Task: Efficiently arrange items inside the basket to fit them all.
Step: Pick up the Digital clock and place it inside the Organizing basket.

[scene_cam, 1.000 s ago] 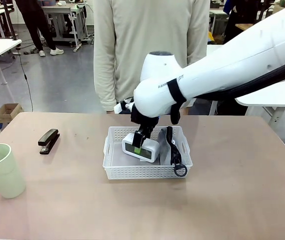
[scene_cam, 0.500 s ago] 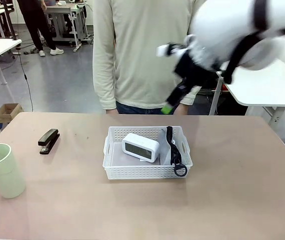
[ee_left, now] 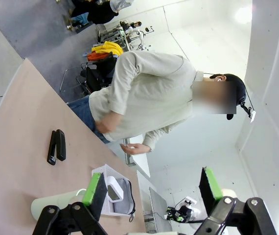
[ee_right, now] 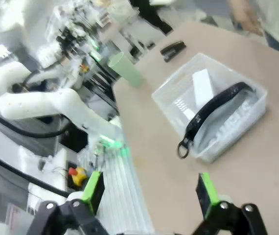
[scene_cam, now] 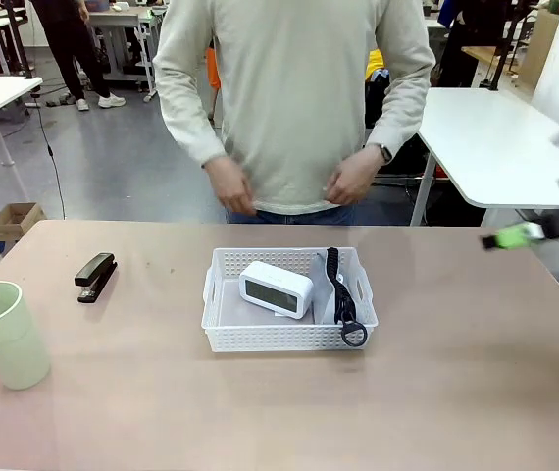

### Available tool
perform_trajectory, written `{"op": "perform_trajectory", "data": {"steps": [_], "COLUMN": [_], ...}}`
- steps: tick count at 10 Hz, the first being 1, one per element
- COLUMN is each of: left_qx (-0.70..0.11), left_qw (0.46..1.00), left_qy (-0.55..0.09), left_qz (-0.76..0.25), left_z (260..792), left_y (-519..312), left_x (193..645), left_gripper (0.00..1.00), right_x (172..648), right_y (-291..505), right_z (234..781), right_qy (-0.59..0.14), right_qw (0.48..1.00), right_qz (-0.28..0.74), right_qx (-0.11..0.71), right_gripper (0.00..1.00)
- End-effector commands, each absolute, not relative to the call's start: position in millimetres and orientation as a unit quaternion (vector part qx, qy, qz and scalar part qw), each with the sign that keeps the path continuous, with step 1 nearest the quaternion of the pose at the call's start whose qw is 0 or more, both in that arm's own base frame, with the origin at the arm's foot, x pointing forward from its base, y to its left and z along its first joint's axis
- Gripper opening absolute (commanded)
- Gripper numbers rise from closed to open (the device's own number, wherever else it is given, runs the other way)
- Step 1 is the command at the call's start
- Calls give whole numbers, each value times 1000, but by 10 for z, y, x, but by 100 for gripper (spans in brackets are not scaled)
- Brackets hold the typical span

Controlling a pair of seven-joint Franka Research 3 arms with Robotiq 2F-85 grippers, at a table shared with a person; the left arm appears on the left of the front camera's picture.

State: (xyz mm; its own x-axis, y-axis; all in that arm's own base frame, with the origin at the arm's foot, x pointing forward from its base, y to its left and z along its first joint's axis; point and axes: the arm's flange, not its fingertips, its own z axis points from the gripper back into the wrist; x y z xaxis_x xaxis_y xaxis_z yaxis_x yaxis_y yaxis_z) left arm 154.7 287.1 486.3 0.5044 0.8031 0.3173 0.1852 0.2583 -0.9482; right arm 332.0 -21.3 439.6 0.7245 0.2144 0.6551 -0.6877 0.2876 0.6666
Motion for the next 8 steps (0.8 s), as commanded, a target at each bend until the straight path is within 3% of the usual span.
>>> {"op": "perform_trajectory", "data": {"steps": [1,3,4,5,8], "left_qx": [-563,-563,-563,-563,-563], "left_qw": [656,656,656,656,656], "left_qy": [-450,-450,-450,-450,-450], "left_qz": [223,223,223,223,223], "left_z": [4866,4866,4866,4866,4866], "left_y": [2862,2862,2862,2862,2862], "left_x": [1561,1561,1561,1561,1561], "left_gripper": [100,100,100,100,100], "right_x": [3238,3203,3308,3120,3120], "right_y": [-710,-1072,-1033,-1155,-1155], "right_z": [4023,3519,3282,3689,3689], "right_qy": [-245,-209,-187,-206,-206], "right_qw": [740,673,697,749,749], "right_qz": [117,-142,-184,72,72], "right_qx": [616,695,668,626,626], "right_gripper": [100,100,100,100,100]}}
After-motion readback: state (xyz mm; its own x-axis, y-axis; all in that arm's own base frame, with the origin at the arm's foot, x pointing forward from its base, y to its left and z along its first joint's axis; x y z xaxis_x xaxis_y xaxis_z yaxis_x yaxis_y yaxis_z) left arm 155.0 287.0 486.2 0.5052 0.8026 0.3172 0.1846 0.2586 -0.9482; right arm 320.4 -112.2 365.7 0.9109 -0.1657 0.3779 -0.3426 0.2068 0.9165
